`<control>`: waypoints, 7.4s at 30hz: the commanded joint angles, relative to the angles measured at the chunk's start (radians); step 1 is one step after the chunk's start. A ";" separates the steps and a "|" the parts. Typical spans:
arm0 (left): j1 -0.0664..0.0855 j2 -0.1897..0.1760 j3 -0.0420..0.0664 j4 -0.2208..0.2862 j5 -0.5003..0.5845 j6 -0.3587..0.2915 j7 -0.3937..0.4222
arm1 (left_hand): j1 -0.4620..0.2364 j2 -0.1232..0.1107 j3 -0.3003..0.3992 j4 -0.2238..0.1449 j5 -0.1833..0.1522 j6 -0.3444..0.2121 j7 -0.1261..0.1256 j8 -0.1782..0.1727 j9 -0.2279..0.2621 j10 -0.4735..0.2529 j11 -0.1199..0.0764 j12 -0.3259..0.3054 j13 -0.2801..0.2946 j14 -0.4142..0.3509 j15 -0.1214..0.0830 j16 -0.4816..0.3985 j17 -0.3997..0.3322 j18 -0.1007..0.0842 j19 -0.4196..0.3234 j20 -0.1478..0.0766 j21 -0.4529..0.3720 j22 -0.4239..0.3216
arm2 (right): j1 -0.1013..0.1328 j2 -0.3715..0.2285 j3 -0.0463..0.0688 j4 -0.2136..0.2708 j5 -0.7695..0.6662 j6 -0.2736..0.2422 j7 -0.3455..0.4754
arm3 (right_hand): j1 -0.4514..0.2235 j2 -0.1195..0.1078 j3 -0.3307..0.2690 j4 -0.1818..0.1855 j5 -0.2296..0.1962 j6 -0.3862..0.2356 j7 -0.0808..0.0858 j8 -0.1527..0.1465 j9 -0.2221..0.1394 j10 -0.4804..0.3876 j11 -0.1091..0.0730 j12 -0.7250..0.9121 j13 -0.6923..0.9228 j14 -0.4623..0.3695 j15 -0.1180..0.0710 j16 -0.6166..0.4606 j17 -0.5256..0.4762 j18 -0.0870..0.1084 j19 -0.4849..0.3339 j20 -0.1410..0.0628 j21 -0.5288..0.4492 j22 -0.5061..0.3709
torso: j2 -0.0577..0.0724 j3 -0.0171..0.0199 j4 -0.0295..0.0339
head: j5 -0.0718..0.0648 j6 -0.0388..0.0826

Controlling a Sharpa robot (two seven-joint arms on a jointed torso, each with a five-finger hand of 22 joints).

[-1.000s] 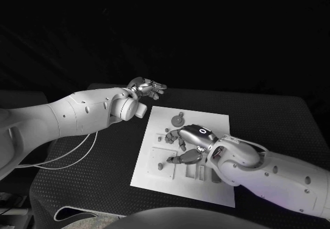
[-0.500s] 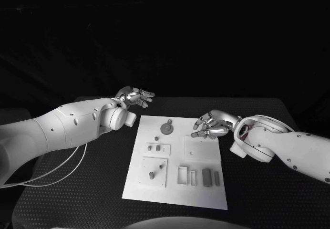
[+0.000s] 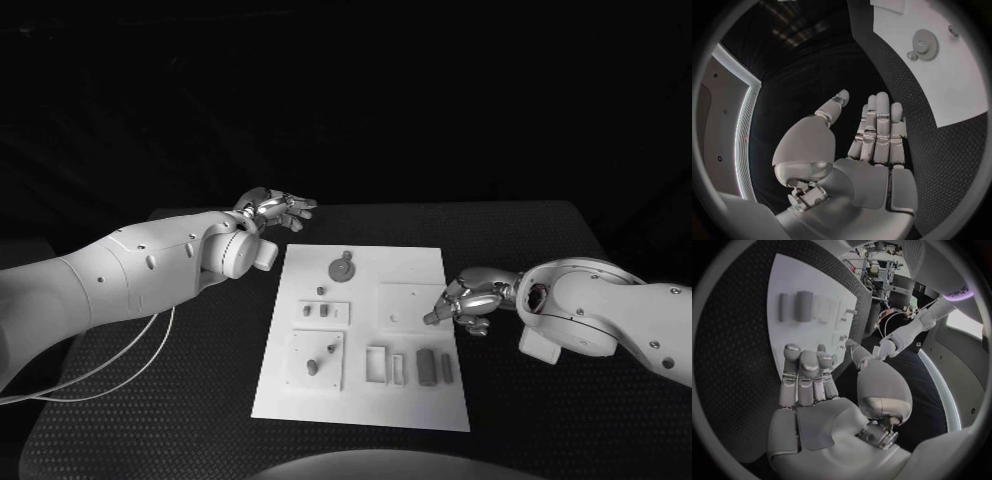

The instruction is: Assemble the parts on the task board

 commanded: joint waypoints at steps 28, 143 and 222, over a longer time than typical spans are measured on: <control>-0.011 -0.002 0.000 0.023 0.012 0.024 0.009 | -0.024 0.001 -0.005 0.012 -0.007 -0.008 0.002 0.008 -0.004 -0.012 0.002 -0.001 -0.002 0.002 0.003 -0.005 0.004 -0.005 -0.002 -0.033 -0.008 0.003 | -0.034 0.087 -0.074 -0.012 -0.112 0.017 -0.184 | -0.061 0.030 -0.004 -0.013 0.012 0.011 0.018 -0.030 -0.016 0.006 0.000 0.023 -0.002 0.002 0.007 0.019 0.000 0.021 -0.024 -0.013 0.042 0.018 | -0.025 -0.0077 0.0094 | -0.035 -0.027; -0.008 -0.004 0.000 0.037 0.012 0.024 -0.013 | -0.057 0.002 -0.012 0.038 -0.013 -0.010 0.001 0.015 -0.011 -0.025 0.006 -0.002 -0.005 -0.001 0.005 -0.011 0.015 -0.003 -0.005 -0.031 -0.016 0.012 | -0.023 0.275 -0.091 -0.113 0.112 -0.102 -0.220 | -0.025 -0.042 0.353 -0.036 -0.162 0.092 0.004 -0.030 -0.006 0.021 -0.012 0.034 -0.038 0.009 0.000 0.034 -0.033 0.021 -0.019 0.003 0.089 -0.011 | -0.023 -0.0116 0.0094 | 0.006 -0.037; -0.007 0.001 0.000 0.035 0.012 0.030 -0.020 | -0.064 0.002 -0.010 0.049 -0.013 -0.014 0.002 0.015 -0.014 -0.028 0.007 -0.001 -0.006 0.000 0.005 -0.012 0.020 -0.001 -0.005 -0.031 -0.019 0.015 | -0.042 0.350 -0.134 -0.162 0.072 -0.065 -0.220 | -0.166 -0.108 0.380 0.057 -0.177 0.102 0.000 -0.039 -0.011 0.018 -0.017 0.031 -0.042 0.006 -0.005 0.040 -0.045 0.021 -0.019 -0.007 0.100 -0.036 | -0.023 -0.0094 0.0066 | 0.033 -0.052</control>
